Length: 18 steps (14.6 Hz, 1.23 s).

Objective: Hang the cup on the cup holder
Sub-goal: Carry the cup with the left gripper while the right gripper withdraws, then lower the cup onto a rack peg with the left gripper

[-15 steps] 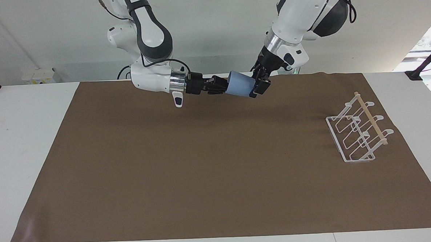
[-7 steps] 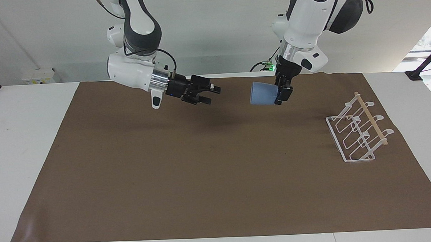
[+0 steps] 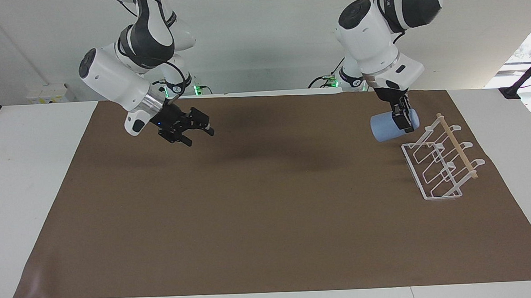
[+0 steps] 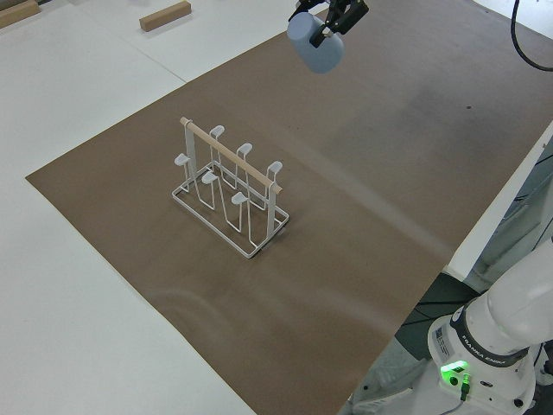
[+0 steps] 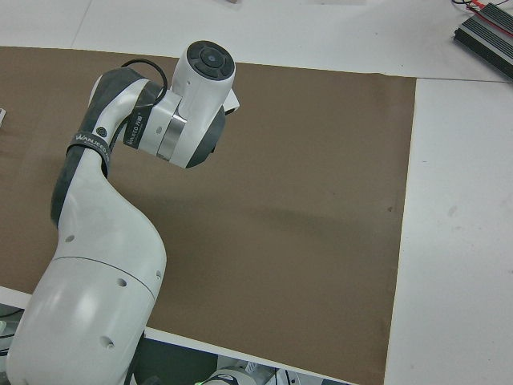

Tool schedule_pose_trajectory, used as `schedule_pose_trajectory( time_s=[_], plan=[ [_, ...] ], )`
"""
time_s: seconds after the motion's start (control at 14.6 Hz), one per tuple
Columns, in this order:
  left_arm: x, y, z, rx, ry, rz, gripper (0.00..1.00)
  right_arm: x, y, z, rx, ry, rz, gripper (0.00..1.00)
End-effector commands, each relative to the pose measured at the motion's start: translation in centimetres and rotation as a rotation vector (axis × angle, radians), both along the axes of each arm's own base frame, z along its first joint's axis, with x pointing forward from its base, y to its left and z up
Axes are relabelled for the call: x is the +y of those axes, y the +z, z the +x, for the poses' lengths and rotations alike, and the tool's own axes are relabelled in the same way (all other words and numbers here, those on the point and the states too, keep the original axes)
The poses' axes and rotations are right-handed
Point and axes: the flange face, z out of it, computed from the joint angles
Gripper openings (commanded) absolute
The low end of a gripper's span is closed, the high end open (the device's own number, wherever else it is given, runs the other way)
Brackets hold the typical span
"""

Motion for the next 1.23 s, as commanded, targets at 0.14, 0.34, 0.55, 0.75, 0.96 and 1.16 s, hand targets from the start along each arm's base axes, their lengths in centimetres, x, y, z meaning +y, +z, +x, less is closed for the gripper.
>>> schedule_pose_trajectory(
  time_s=[0.14,0.34,0.55,0.75,0.96,1.16],
  plan=[
    [6.4,-5.1,3.3,0.024,0.029,0.405,0.00,-6.7,4.0,-0.7,-0.017,0.054,-0.312,0.99],
    [8.6,-6.3,4.3,0.004,0.016,0.504,0.00,-8.3,9.2,0.1,0.000,0.110,-0.497,0.99],
    [8.5,-8.4,5.7,-0.033,-0.010,0.537,0.00,-9.3,14.6,0.1,0.035,0.100,-0.532,0.99],
    [8.5,-11.0,7.0,-0.035,-0.039,0.572,0.00,-9.4,19.0,-0.8,0.095,0.102,-0.566,0.99],
    [8.3,-14.1,8.4,-0.067,-0.040,0.594,0.00,-10.2,18.2,-0.2,0.097,0.098,-0.579,0.99],
    [8.0,-15.5,9.2,-0.088,-0.030,0.583,0.00,-9.7,18.0,-0.1,0.097,0.112,-0.548,0.99]
  ],
)
